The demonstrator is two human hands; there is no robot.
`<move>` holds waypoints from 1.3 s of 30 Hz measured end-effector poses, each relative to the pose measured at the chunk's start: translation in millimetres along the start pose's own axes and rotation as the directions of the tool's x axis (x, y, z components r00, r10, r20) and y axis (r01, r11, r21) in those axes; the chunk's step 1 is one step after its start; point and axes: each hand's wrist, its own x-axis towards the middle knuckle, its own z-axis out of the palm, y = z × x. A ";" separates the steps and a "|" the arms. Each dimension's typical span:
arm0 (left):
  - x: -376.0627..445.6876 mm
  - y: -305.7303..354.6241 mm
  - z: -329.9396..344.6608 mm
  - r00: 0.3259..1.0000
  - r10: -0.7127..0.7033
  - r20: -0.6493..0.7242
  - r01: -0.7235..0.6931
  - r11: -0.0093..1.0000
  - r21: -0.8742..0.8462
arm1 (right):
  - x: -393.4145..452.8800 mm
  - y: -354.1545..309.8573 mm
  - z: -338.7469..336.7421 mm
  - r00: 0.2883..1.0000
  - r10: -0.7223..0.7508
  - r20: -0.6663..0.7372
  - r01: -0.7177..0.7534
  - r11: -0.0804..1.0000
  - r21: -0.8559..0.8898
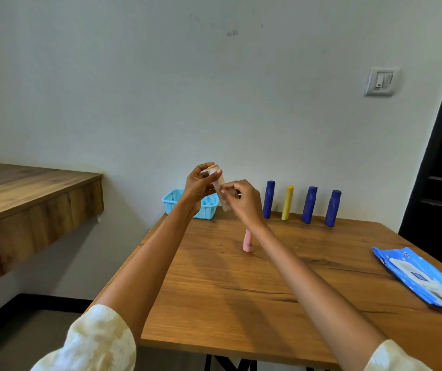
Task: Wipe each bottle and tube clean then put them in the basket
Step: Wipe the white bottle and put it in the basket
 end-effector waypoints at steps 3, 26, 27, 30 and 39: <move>-1.0 -1.7 -1.5 0.998 -0.004 -0.056 0.004 1.000 -0.005 | -15.5 16.4 -1.4 0.998 0.065 -0.017 -0.064 0.998 0.028; -2.4 -3.5 0.3 0.997 0.047 -0.063 -0.050 0.997 -0.061 | -5.9 3.7 5.9 0.998 0.013 -0.055 -0.013 1.000 0.016; -2.2 -5.6 -1.5 0.995 0.046 -0.086 -0.051 0.997 -0.057 | -12.9 9.0 6.3 0.999 0.003 -0.049 -0.003 1.000 0.003; -2.8 -10.8 -2.0 0.995 0.039 -0.089 -0.043 0.998 -0.035 | -24.9 14.7 8.7 0.996 -0.067 -0.054 0.064 0.996 -0.054; -10.3 -17.1 4.1 0.994 -0.003 0.112 0.000 1.000 0.023 | 10.6 -11.7 6.0 0.990 0.041 -0.131 -0.035 0.998 0.048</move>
